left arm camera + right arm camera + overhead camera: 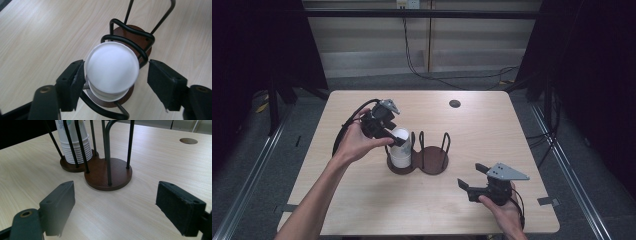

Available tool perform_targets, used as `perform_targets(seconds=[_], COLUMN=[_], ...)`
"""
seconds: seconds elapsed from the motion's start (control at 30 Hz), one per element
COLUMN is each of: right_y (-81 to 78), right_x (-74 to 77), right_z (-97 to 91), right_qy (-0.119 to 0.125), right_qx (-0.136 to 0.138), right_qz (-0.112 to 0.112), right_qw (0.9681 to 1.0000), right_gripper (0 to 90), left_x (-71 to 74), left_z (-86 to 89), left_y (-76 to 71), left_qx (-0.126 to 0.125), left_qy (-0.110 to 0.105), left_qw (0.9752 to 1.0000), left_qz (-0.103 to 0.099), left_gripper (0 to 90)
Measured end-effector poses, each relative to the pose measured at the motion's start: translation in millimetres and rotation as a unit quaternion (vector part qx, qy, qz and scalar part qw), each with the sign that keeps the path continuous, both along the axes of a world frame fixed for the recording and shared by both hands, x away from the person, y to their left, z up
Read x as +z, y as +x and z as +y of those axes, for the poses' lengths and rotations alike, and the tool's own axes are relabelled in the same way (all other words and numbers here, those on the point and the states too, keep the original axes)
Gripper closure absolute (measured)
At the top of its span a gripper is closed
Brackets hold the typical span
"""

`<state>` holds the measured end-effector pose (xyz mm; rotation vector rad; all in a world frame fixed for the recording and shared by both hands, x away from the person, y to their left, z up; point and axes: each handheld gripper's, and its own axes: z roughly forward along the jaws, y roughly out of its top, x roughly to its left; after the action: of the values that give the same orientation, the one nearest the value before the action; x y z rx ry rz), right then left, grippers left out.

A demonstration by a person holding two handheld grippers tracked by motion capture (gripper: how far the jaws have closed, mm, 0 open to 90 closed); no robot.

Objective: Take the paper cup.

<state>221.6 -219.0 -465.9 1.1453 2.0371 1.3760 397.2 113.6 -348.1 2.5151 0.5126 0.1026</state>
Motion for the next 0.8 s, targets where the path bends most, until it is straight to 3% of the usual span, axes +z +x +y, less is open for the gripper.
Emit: perform_targets(seconds=[0.07, 0.23, 0.4, 0.8], right_y=[-0.2, 0.4, 0.0, 0.1], right_x=[0.1, -0.3, -0.2, -0.4], right_z=[-0.1, -0.5, -0.6, -0.7], right_qy=[-0.001, -0.001, -0.001, 0.0], right_qx=[-0.001, -0.001, 0.0, 0.002], right_qz=[0.001, 0.0, 0.002, 0.005], right_qw=[1.0, 1.0, 1.0, 1.0], right_gripper=[15.1, 15.1, 15.1, 15.1], left_x=[-3.0, -9.2, -14.9, -18.5], left_z=[-2.8, -10.9, -15.2, -20.5], left_y=[2.9, 5.0, 7.0, 9.0], left_qx=[0.0, -0.002, -0.002, 0.002], left_qy=[0.015, 0.02, 0.053, 0.051], left_qw=[0.9999, 0.9997, 0.9986, 0.9987], left_qz=[-0.003, 0.011, 0.01, 0.009], left_gripper=[26.7, 25.9, 26.7, 31.1])
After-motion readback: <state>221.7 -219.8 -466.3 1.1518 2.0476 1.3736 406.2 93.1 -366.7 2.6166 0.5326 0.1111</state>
